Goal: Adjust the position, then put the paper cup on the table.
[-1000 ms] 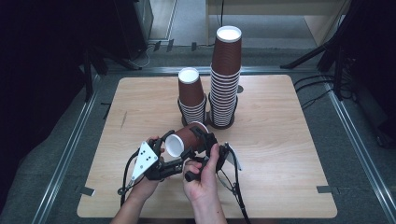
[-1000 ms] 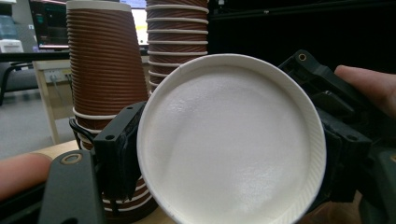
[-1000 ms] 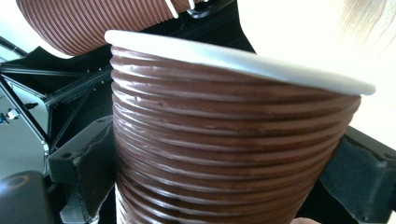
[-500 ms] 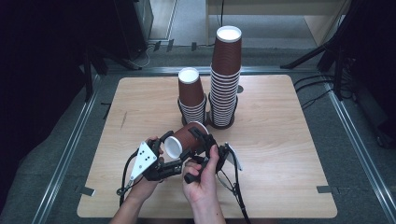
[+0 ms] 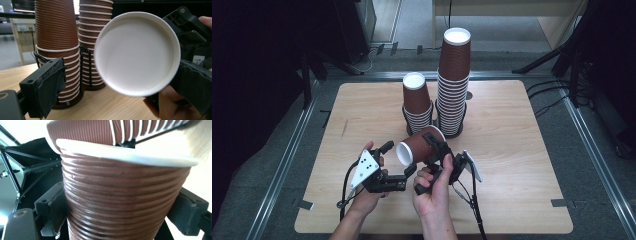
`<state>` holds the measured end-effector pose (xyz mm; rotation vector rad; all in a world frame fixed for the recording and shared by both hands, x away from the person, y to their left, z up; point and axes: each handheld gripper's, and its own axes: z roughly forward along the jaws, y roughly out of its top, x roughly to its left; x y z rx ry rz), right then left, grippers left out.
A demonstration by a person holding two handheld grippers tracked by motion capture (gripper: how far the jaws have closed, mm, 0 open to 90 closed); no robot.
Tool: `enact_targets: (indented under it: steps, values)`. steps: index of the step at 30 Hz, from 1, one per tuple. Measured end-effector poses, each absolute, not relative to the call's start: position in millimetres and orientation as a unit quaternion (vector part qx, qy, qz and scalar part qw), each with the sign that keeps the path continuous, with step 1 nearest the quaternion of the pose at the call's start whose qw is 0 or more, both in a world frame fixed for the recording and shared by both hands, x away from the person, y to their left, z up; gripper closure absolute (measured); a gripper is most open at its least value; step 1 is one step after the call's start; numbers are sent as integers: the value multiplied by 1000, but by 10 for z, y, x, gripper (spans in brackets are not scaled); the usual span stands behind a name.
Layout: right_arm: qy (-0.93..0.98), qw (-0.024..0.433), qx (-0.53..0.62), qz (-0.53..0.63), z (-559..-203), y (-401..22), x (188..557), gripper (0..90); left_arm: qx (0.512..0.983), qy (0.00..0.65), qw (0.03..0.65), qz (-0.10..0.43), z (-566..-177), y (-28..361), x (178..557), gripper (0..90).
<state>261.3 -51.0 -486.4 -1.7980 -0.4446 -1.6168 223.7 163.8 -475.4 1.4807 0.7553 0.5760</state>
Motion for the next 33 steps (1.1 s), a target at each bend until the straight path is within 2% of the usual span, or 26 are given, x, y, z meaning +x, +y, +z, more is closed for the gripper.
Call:
enact_targets:
  steps: [7,12,33]
  values:
    - [-188,279,-696,-634,-4767,-627,2609,136,645,330,645,244,-4734,1677,2223,9]
    - [-188,255,-698,-642,-4765,-703,2644,136,645,329,648,238,-4730,1687,2215,8]
    - [-253,81,-689,-674,-4676,-941,2633,138,649,343,637,234,-4776,1774,2229,0]
